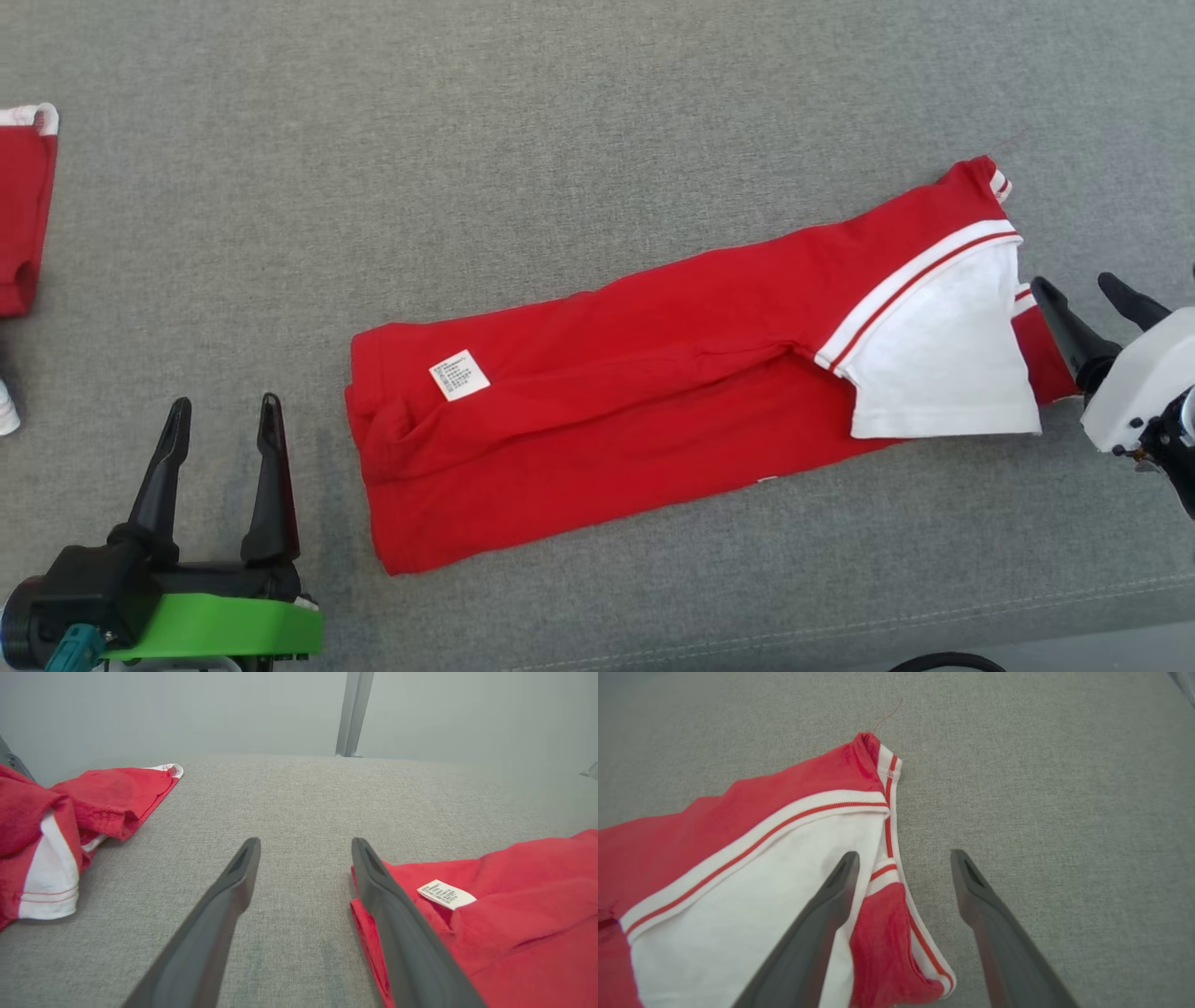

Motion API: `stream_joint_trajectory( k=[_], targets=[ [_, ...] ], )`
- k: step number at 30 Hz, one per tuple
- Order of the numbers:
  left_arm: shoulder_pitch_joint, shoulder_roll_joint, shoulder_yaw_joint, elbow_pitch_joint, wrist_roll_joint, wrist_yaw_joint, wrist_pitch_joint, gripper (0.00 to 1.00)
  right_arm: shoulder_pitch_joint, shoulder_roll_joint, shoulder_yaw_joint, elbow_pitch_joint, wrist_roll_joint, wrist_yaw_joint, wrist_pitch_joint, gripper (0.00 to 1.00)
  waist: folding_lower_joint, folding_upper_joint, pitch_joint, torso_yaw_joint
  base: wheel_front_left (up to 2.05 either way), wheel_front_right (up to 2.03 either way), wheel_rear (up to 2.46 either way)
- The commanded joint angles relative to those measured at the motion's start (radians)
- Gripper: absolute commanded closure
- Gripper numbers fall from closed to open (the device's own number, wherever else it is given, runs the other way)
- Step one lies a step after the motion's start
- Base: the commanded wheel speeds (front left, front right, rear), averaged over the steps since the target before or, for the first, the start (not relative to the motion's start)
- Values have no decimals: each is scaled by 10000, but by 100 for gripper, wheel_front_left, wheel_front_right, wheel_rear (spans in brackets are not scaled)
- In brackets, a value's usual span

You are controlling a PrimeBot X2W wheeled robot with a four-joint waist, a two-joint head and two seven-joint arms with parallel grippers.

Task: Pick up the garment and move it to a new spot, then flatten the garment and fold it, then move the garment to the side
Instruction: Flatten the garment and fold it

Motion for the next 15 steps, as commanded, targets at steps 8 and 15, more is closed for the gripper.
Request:
stream_joint_trajectory(
  k=[8,15],
  targets=[
    [228,-1520,1028,384,886,-1235,-44,0,-832,-373,781,1388,133,-2,817,0,1,0,82,591,0,0,0],
    [-67,-2452,1674,820,1538,-2321,-45,0,-1238,-486,1091,2348,618,-2,1468,0,1,0,225,883,0,0,0]
  ],
)
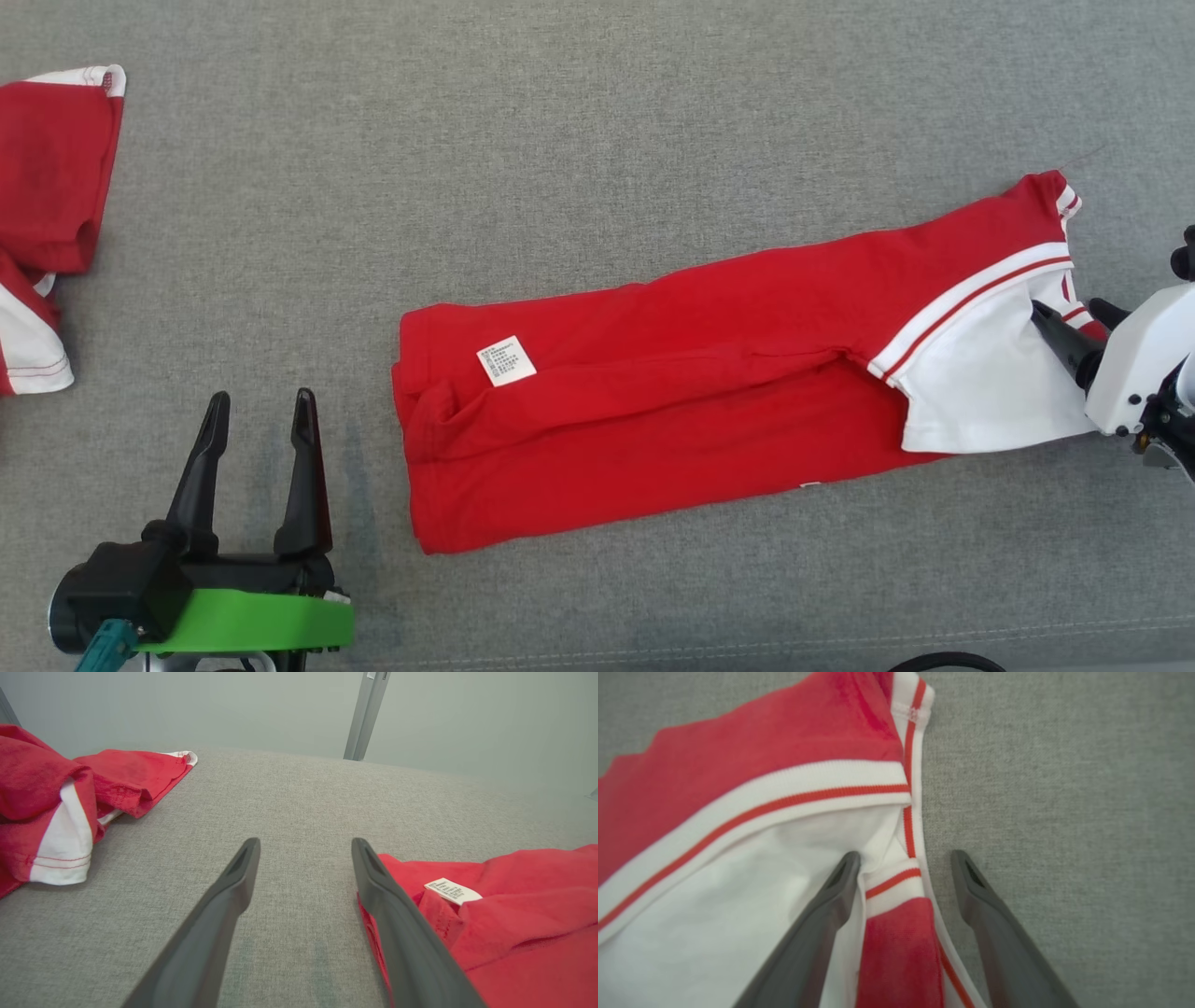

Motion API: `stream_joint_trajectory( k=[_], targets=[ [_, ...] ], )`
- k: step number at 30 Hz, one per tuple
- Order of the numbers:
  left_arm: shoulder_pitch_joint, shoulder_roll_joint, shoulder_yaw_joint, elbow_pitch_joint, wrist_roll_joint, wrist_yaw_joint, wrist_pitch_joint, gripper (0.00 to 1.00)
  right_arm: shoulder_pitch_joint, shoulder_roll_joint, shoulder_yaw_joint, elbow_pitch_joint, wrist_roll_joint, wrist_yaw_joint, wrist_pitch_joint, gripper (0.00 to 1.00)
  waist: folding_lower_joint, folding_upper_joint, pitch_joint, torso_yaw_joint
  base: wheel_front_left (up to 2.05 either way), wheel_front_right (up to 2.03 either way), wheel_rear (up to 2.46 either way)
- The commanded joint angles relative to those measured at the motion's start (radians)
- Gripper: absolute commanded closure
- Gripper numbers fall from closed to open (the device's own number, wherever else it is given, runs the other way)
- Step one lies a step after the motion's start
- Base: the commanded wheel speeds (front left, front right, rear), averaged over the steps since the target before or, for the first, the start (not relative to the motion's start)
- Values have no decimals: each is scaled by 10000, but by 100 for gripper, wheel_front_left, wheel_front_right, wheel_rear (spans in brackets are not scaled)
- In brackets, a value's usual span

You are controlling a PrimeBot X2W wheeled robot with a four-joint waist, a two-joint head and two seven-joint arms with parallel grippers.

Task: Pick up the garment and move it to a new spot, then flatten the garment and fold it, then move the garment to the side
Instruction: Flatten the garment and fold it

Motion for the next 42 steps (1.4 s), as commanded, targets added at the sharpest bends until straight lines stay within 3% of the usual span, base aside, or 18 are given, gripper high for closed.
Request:
stream_joint_trajectory(
  k=[1,2,3,4,15,20,25,29,34,38,42],
  targets=[
    [-181,-144,110,102,142,-175,-40,0,-4,28,193,240,156,-4,267,0,0,-1,45,78,0,0,0],
    [-188,-223,168,197,201,-312,-39,0,-35,20,252,272,288,-4,376,40,0,-1,55,105,0,0,0],
    [-199,-306,239,281,256,-443,-36,0,-59,9,295,277,434,-1,466,93,0,-1,65,126,0,0,0],
    [-210,-385,299,350,307,-547,-34,0,-84,8,338,274,619,0,576,100,0,-1,69,140,0,0,0],
    [-146,-1065,931,1151,737,-1581,-35,0,-199,-249,210,116,1824,-1,935,100,0,-1,-241,-40,0,0,0],
    [122,-1216,1016,1358,861,-1741,-33,0,-8,-811,-528,527,1819,-11,905,100,0,-1,-761,-131,0,0,0],
    [527,-1352,881,1627,905,-1844,-33,0,449,-1559,-2040,1184,1585,-11,1042,100,0,-1,-1575,-103,0,0,0],
    [871,-1507,787,1832,859,-1882,-35,0,710,-1748,-2733,759,1485,-1,1497,100,0,-1,-2272,-86,0,0,0],
    [1306,-1663,799,1973,958,-1899,-33,0,852,-946,-2491,-1159,2083,-3,2642,100,0,-1,-2888,-268,0,0,0],
    [1387,-1752,521,2110,1049,-1909,-35,0,897,216,-1661,-2730,2233,-1,3309,100,0,-1,-2964,-360,0,0,0],
    [1089,-1786,177,2203,1192,-1913,-34,0,967,1413,-638,-3411,1836,-3,3489,100,0,-1,-2778,-312,0,0,0]
  ],
)
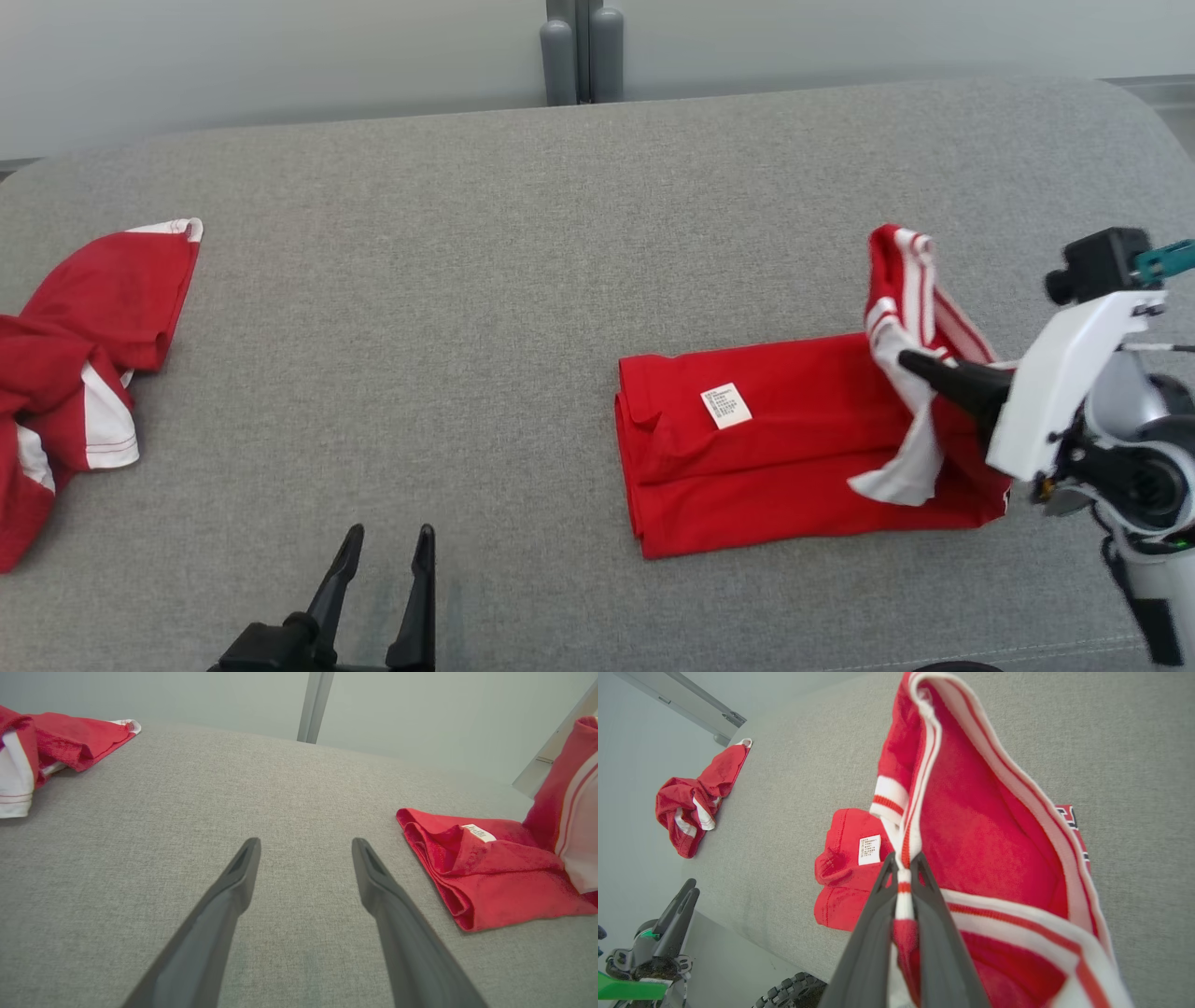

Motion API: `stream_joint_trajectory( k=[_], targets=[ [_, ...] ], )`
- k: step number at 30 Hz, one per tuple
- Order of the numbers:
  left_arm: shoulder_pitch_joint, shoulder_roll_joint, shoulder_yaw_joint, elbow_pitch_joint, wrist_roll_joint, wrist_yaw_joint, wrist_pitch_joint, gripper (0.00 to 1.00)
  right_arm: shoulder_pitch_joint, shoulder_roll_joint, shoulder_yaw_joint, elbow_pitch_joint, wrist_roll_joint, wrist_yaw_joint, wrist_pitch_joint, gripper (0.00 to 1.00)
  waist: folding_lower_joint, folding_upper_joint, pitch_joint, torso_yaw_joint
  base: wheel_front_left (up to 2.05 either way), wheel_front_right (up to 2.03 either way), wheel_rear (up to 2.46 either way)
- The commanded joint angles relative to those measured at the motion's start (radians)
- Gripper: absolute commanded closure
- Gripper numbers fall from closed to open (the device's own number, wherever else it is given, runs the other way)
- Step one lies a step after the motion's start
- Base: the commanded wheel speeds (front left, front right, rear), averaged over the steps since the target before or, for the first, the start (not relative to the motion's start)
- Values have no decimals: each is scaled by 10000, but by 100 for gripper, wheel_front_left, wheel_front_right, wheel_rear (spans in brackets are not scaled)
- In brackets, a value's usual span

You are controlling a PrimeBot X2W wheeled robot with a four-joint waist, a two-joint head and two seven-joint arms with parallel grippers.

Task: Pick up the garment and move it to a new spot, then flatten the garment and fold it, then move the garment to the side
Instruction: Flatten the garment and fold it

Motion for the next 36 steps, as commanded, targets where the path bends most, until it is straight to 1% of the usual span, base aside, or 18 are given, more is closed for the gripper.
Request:
stream_joint_trajectory(
  k=[1,6,9,14,21,22,23,24,25,28,30,33,34,36],
  targets=[
    [-298,-17,-131,82,137,-50,-26,0,207,407,474,-111,-340,-1,-69,100,1,0,156,89,0,0,0],
    [-718,-110,-571,285,76,-50,-24,0,73,1739,1469,557,-1393,-1,-908,100,1,0,473,359,0,0,0],
    [-916,-132,-786,412,47,-51,-24,0,-147,2315,1957,1178,-1934,1,-1448,100,1,0,609,537,0,0,0],
    [-1056,-151,-956,655,91,-52,-24,0,-485,2756,2554,2125,-2386,1,-2077,100,1,0,721,711,0,0,0],
    [-1107,-164,-866,807,49,-52,-24,0,-781,2927,3054,2933,-2573,1,-2599,100,1,0,780,775,0,0,0],
    [-1116,-164,-843,814,52,-52,-24,0,-824,2935,3158,2953,-2567,1,-2691,73,1,0,784,763,0,0,0],
    [-1116,-164,-843,814,52,-52,-24,0,-824,2935,3158,2953,-2567,1,-2691,73,1,0,784,763,0,0,0],
    [-1109,-167,-807,820,56,-53,-24,0,-854,2930,3327,2923,-2527,1,-2774,8,1,0,781,740,0,0,0],
    [-1091,-169,-780,822,63,-53,-26,0,-867,2886,3469,2874,-2474,1,-2839,0,1,0,778,713,0,0,0],
    [-987,-153,-675,807,84,-53,-24,0,-925,2656,3872,2376,-2155,-1,-3073,0,1,0,746,605,0,0,0],
    [-902,-108,-592,786,83,-53,-24,0,-840,2490,4030,1761,-1855,1,-3242,0,1,0,701,529,0,0,0],
    [-829,-56,-407,692,85,-53,-24,0,-592,2100,3690,487,-1545,-1,-3841,0,1,0,659,415,0,0,0],
    [-801,-61,-300,647,77,-53,-26,0,-527,1883,3510,92,-1717,-1,-4118,0,1,0,671,352,0,0,0],
    [-780,-70,-122,543,66,-53,-26,0,-446,1383,3067,-592,-2512,-1,-4945,0,1,0,741,212,0,0,0]
  ],
)
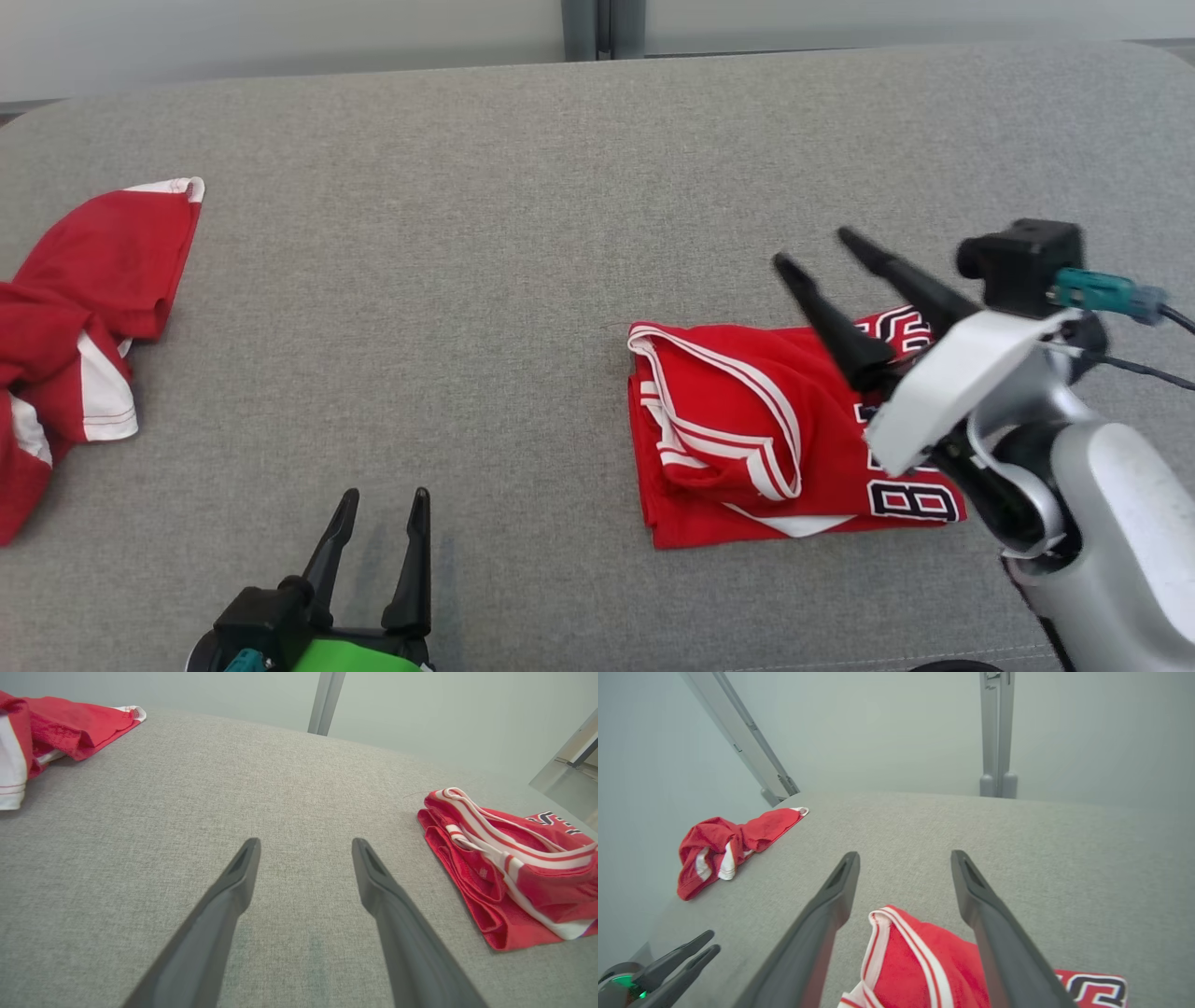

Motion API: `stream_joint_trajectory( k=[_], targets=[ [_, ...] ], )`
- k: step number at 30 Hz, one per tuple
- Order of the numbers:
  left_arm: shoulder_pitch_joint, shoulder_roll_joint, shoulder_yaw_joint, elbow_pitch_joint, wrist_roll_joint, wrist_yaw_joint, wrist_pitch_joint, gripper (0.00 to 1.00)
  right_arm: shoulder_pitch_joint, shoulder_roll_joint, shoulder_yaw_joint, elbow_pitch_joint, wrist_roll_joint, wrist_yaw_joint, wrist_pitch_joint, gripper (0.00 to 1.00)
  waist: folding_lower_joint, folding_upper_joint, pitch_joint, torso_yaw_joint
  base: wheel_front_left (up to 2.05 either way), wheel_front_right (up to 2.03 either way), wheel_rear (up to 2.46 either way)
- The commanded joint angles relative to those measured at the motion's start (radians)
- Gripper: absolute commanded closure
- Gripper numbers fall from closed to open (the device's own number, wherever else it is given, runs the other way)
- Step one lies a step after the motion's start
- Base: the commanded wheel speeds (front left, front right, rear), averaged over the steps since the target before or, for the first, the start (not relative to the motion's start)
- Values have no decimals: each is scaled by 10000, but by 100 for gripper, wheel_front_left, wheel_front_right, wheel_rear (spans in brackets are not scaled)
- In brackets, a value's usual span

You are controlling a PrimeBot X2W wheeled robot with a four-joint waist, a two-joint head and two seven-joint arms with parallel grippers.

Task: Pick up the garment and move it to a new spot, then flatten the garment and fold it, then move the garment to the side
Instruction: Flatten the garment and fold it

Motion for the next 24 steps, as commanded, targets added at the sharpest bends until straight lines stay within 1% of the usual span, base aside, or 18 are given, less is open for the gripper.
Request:
stream_joint_trajectory(
  k=[1,2,3,5,7,8,9,10,12,14,17,19,24],
  targets=[
    [68,45,93,-88,15,-51,-26,0,203,-337,-275,-182,-686,-1,-587,0,0,0,98,-174,0,0,0],
    [74,35,134,-155,13,-51,-26,0,346,-500,-442,-272,-1128,-1,-1089,42,0,0,157,-234,0,0,0],
    [69,33,135,-209,18,-51,-24,0,501,-593,-602,-244,-1507,-1,-1616,98,0,0,223,-291,0,0,0],
    [-2,41,95,-266,48,-51,-24,0,844,-966,-767,60,-2442,-1,-2689,100,0,0,367,-363,0,0,0],
    [-119,103,57,-322,72,-51,-24,0,1169,-995,-923,551,-3419,-9,-4098,100,0,0,544,-429,0,0,0],
    [-198,132,23,-325,77,-51,-24,0,1355,-892,-925,864,-3900,-2,-4891,100,0,0,634,-431,0,0,0],
    [-260,158,-24,-328,87,-51,-24,0,1579,-655,-949,1250,-4294,-2,-5694,100,0,0,715,-423,0,0,0],
    [-396,216,-92,-343,96,-52,-24,0,1903,-296,-1043,1983,-5158,-1,-6621,100,0,0,892,-376,0,0,0],
    [-486,298,-68,-369,103,-52,-24,0,1961,219,-1352,2380,-5907,-10,-6834,100,0,0,1071,-362,0,0,0],
    [-572,368,-40,-402,134,-52,-24,0,1911,824,-1711,2147,-6468,-9,-6856,100,0,0,1265,-373,0,0,0],
    [-622,496,-127,-383,183,-52,-24,0,1971,1282,-2090,2173,-7137,-10,-6838,100,0,0,1435,-403,0,0,0],
    [-634,585,-154,-385,186,-52,-24,0,1847,1483,-2022,2518,-7391,-9,-6839,100,0,0,1490,-409,0,0,0],
    [-772,706,-250,-387,135,-46,-24,0,1478,1623,-1662,3635,-7566,-9,-6843,100,0,0,1595,-272,0,0,0]
  ],
)
